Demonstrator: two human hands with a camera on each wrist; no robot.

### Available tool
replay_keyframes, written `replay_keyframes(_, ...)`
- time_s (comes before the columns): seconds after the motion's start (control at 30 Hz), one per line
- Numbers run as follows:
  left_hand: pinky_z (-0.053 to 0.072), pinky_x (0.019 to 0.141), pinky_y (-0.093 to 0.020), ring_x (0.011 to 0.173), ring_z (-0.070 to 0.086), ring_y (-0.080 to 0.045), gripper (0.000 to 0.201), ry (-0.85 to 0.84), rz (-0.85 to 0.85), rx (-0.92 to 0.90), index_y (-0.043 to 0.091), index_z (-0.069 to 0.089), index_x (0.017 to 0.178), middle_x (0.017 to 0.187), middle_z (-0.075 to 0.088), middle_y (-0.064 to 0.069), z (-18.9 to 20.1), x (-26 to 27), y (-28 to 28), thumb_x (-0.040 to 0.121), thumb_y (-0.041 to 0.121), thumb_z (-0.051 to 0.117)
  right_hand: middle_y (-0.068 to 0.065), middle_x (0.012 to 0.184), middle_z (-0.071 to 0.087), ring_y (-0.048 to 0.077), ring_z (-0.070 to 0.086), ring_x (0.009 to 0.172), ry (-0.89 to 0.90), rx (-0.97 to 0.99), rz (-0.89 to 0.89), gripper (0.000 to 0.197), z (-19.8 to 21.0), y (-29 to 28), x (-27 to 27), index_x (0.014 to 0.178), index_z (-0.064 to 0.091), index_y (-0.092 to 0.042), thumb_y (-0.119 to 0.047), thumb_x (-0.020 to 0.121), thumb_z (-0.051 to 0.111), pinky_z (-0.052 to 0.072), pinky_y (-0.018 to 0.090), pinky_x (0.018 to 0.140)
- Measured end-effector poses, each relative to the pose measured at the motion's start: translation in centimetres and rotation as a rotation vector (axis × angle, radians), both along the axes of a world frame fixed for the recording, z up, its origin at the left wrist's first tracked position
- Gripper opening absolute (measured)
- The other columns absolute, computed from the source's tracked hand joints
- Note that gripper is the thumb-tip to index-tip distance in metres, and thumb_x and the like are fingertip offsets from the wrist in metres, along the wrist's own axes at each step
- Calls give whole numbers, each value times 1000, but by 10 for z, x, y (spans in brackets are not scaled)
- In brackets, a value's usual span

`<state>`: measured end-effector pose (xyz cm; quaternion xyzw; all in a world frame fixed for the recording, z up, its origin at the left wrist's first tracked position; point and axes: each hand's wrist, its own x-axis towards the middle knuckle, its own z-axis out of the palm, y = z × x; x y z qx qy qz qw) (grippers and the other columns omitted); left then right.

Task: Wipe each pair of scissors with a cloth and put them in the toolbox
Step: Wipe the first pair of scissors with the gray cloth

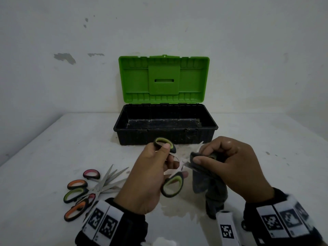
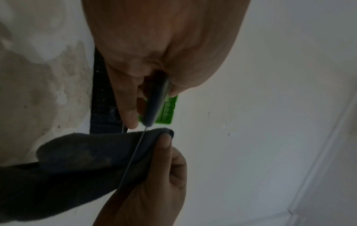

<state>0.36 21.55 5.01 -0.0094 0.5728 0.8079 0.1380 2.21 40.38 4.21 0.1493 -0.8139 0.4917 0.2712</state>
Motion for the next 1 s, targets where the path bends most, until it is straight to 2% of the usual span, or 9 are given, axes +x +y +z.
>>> replay_keyframes(0.13, 61, 67, -47, 81, 59, -23, 13, 118, 24, -60, 17, 56, 106, 84, 49, -12, -2, 7, 8, 103, 22, 44, -9, 75, 71, 6, 68, 71, 96, 155, -35, 19, 2, -8, 1, 73, 70, -22, -35, 68, 83, 53, 14, 64)
replay_keyframes(0.3, 56, 79, -60, 89, 62, -28, 15, 86, -2, -31, 21, 58, 104, 79, 54, -7, -2, 6, 7, 102, 22, 44, -9, 76, 70, 9, 66, 69, 164, 325, -86, 20, 2, -16, 3, 78, 69, -23, -39, 73, 80, 56, 29, 60)
replay_keyframes(0.37, 57, 79, -59, 92, 64, -30, 15, 60, -1, -19, 20, 58, 108, 82, 54, -9, -2, 5, 7, 102, 22, 43, -8, 74, 69, 12, 66, 67, 173, 369, -70, 21, 4, -18, 4, 80, 69, -20, -38, 75, 77, 57, 34, 57)
replay_keyframes(0.43, 59, 77, -55, 95, 64, -30, 16, 52, 13, -10, 20, 57, 110, 85, 54, -10, -1, 4, 9, 103, 21, 42, -8, 74, 69, 10, 65, 65, 169, 391, -52, 20, 4, -20, 4, 81, 69, -19, -37, 76, 76, 57, 32, 57)
replay_keyframes(0.57, 59, 60, -34, 81, 61, -21, 16, 108, 113, -34, 19, 55, 107, 84, 51, -9, -4, 1, 14, 102, 19, 40, -8, 78, 71, 7, 64, 69, 142, 328, -34, 21, 4, -23, 3, 83, 71, -21, -40, 75, 76, 53, 16, 64)
replay_keyframes(0.67, 53, 51, -28, 61, 56, -9, 14, 232, 186, -51, 15, 53, 103, 78, 48, -8, -7, 2, 17, 101, 18, 40, -11, 83, 71, 3, 67, 71, 107, 183, -36, 18, 2, -25, 2, 87, 69, -23, -32, 74, 79, 51, 7, 63)
replay_keyframes(0.8, 52, 49, -34, 60, 52, -11, 19, 436, 244, -98, 16, 54, 98, 61, 49, 5, -12, 2, 17, 99, 32, 44, -8, 77, 71, 9, 69, 73, 45, -72, -128, 26, 1, -27, 1, 80, 68, -23, -39, 65, 82, 56, 17, 64)
replay_keyframes(0.93, 53, 48, -37, 60, 52, -16, 20, 520, 269, -144, 19, 56, 97, 61, 50, 5, -18, 2, 16, 98, 36, 45, -3, 73, 73, 13, 71, 66, -60, -232, -75, 22, -1, -30, 0, 71, 72, -19, -36, 62, 81, 60, 27, 61)
replay_keyframes(1.0, 53, 47, -37, 59, 51, -16, 21, 529, 283, -160, 19, 56, 96, 60, 48, 5, -20, 0, 16, 97, 37, 45, -5, 73, 74, 11, 71, 68, -104, -243, -71, 19, -2, -30, 1, 71, 75, -21, -36, 62, 81, 61, 28, 62)
